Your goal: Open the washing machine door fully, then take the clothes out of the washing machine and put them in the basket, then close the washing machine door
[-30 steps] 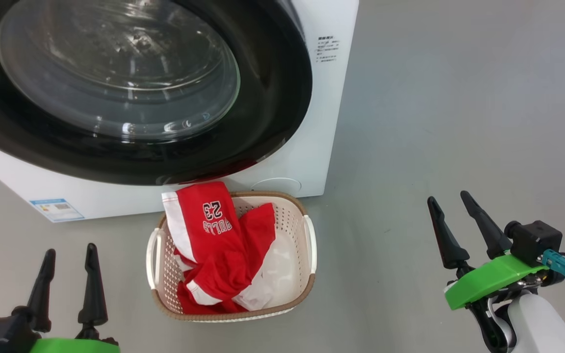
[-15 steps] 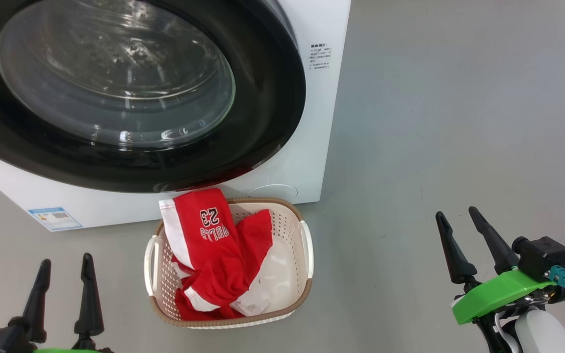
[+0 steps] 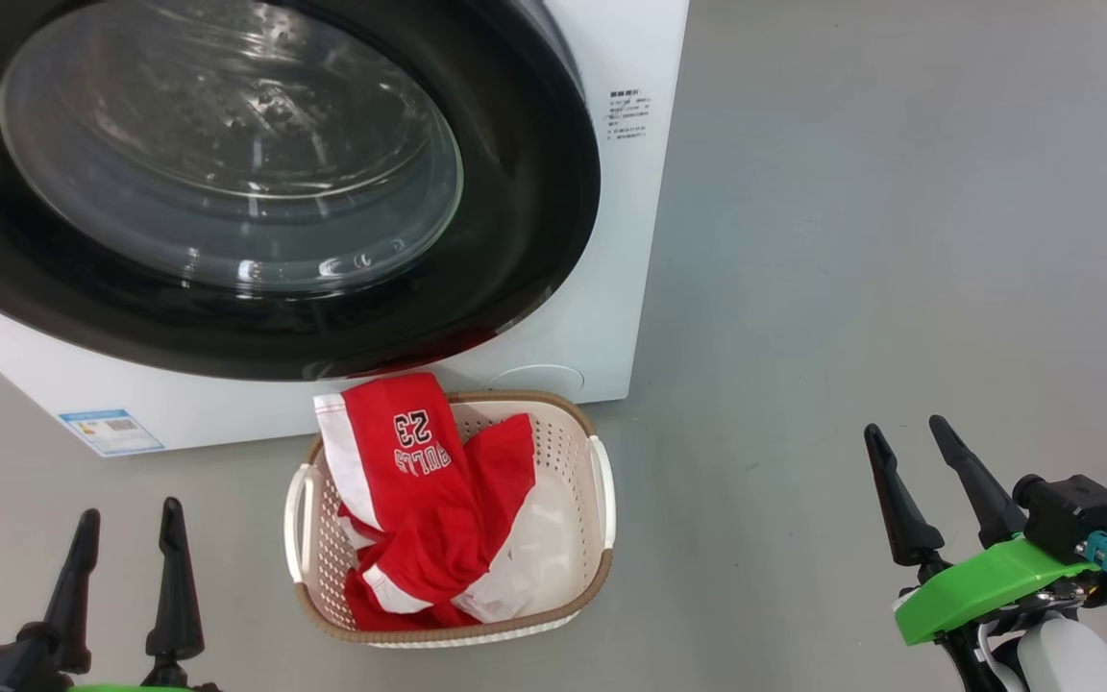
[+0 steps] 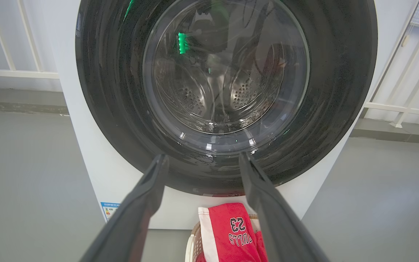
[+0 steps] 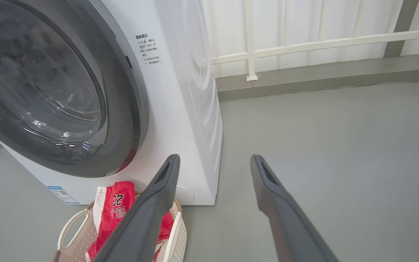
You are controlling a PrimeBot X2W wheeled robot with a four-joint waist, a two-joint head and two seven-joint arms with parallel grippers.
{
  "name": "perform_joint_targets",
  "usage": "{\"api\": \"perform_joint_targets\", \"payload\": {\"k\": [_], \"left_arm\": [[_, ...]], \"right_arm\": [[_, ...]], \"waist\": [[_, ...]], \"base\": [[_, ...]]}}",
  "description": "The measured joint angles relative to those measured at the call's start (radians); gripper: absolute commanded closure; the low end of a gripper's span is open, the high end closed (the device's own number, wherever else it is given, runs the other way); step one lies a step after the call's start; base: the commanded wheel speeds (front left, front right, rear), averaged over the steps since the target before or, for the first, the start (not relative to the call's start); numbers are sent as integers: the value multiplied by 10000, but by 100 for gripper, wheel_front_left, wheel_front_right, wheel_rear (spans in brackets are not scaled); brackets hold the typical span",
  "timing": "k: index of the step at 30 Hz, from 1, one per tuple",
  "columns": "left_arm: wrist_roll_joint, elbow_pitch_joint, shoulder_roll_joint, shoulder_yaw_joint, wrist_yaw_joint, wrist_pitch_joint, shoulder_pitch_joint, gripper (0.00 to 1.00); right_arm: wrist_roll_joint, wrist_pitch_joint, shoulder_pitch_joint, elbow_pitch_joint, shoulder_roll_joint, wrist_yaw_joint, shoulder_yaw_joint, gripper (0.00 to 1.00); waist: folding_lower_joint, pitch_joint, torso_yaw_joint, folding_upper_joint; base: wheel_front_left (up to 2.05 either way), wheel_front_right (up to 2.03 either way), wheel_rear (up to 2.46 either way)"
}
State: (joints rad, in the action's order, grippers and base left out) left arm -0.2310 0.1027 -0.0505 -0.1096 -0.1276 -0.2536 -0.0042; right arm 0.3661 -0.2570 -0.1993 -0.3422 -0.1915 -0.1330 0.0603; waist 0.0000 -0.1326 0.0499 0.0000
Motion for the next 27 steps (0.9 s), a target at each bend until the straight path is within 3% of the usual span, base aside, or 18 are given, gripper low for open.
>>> {"api": "perform_joint_targets", "payload": {"k": [22,23,27], "left_arm": [[-8,-330,104,-128,-2,0,174,0],[-8,-337,107,-138,-2,0,181,100],[-8,148,305,-81,0,61,218,100]], "right_arm": [[-23,0,5,19,0,0,-19,0],[-23,0,9,19,0,0,-19,100],[-23,12,149,-416,188,0,-12,100]], "waist": [[1,51,-67,0],[0,64,-70,0],[0,67,-73,0]], "base": [[0,0,0],[0,0,0],[0,0,0]]}}
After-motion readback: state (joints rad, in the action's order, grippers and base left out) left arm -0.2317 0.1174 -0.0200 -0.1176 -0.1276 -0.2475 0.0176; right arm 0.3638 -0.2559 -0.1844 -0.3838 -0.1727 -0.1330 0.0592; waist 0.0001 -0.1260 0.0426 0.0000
